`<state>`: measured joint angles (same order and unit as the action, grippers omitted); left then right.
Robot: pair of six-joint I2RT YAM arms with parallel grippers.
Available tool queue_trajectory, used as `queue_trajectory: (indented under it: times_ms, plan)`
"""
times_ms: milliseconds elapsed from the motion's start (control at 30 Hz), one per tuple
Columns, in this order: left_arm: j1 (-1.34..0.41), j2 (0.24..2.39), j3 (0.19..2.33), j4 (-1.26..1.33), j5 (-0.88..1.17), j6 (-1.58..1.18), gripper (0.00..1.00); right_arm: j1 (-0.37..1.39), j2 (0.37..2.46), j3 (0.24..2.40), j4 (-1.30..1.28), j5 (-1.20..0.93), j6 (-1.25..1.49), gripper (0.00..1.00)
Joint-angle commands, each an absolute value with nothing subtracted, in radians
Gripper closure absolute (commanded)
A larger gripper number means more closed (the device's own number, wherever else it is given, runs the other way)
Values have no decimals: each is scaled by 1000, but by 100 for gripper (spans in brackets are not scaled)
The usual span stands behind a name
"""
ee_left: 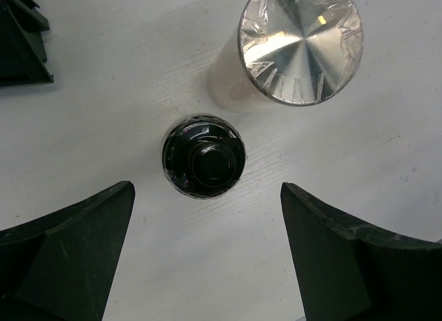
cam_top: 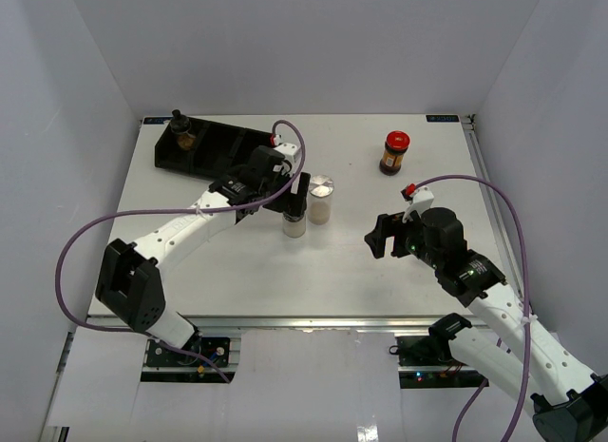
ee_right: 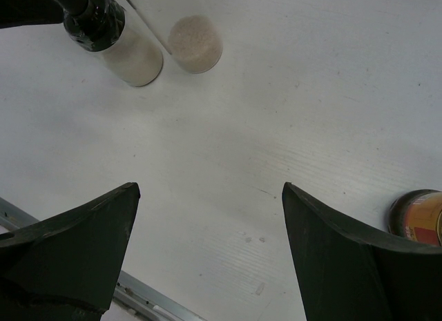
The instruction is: Organize the condiment bottles
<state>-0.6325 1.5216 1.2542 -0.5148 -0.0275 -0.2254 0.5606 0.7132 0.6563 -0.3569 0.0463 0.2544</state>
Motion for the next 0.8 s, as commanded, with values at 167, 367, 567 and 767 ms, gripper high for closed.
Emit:
queue_trajectory:
  times_ms: [167, 367, 567, 767]
  plan:
    - [-644, 1592, 1218, -462, -31, -214, 2, 562, 685, 664, -327, 62, 250, 10]
    - [-649, 1635, 1222, -454, -40, -199, 4, 563, 690, 663, -325, 61, 249, 10]
    - [-649, 1679, 1244, -457, -62, -192, 6, 563, 686, 663, -324, 56, 249, 10]
    - [-649, 1705, 1280, -466, -45, -187, 12, 561, 688, 670, -326, 55, 247, 10]
